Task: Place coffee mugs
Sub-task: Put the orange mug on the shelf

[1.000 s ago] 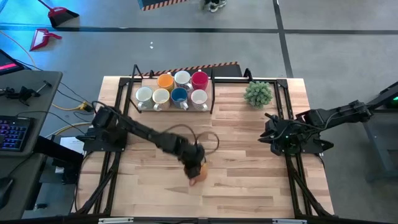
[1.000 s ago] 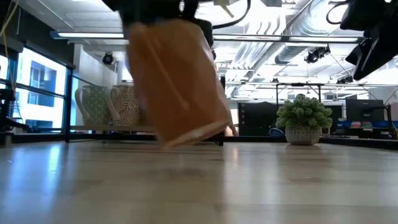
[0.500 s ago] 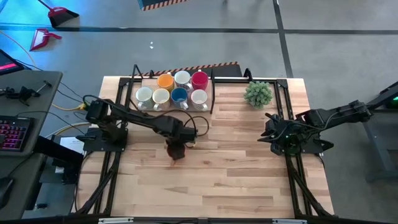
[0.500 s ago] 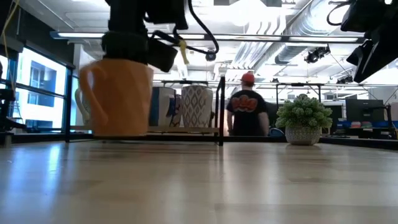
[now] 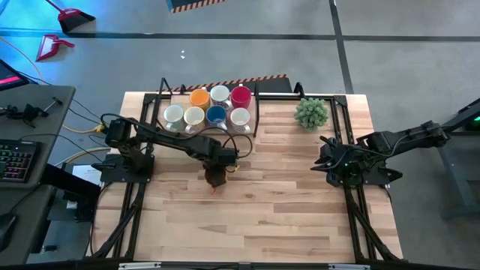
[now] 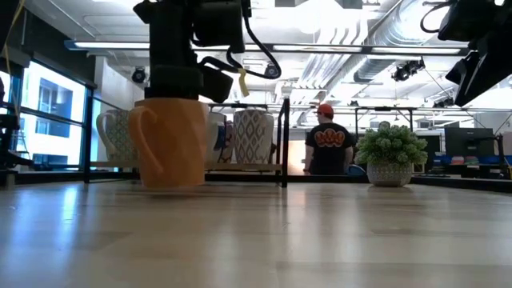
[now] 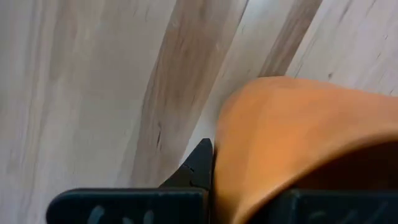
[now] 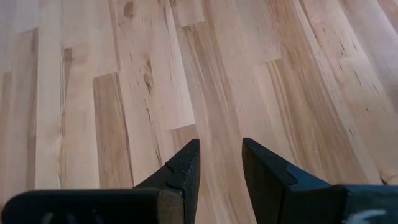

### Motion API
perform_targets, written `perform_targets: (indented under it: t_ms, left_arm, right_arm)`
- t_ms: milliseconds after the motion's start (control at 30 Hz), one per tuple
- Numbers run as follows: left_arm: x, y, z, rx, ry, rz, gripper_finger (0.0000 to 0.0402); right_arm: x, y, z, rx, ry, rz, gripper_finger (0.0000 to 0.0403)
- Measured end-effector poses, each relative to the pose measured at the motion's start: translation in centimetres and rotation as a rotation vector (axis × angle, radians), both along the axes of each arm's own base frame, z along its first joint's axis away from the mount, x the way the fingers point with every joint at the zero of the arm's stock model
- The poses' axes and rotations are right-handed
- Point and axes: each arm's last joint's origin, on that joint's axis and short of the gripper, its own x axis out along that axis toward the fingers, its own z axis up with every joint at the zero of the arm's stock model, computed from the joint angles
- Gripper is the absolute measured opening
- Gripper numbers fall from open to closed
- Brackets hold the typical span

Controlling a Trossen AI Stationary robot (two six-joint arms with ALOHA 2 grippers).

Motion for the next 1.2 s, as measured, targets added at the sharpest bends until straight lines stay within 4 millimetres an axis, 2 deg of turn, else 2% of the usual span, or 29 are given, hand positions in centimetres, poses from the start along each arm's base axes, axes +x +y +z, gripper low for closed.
perform_targets:
  t_ms: [400, 600, 900, 1200]
  left_arm:
    - [0.6, 0.1, 0.1, 0.012, -0.063, -0.016, 0.0066]
    - [0.7, 0.2, 0.1, -0.001, -0.063, -0.142, 0.0065]
    - [0.4, 0.4, 0.1, -0.101, -0.033, -0.068, 0.0062]
    - [1.1, 0.7, 2.3, -0.059, -0.042, -0.037, 0.0087]
  right_arm:
    - [0.0, 0.0, 0.0, 0.000, 0.000, 0.000, 0.0099]
    - [0.0, 0.0, 0.0, 0.000, 0.000, 0.001, 0.0099]
    - [0.0, 0.0, 0.0, 0.001, 0.001, 0.001, 0.0099]
    - [0.0, 0.0, 0.0, 0.003, 0.001, 0.002, 0.0099]
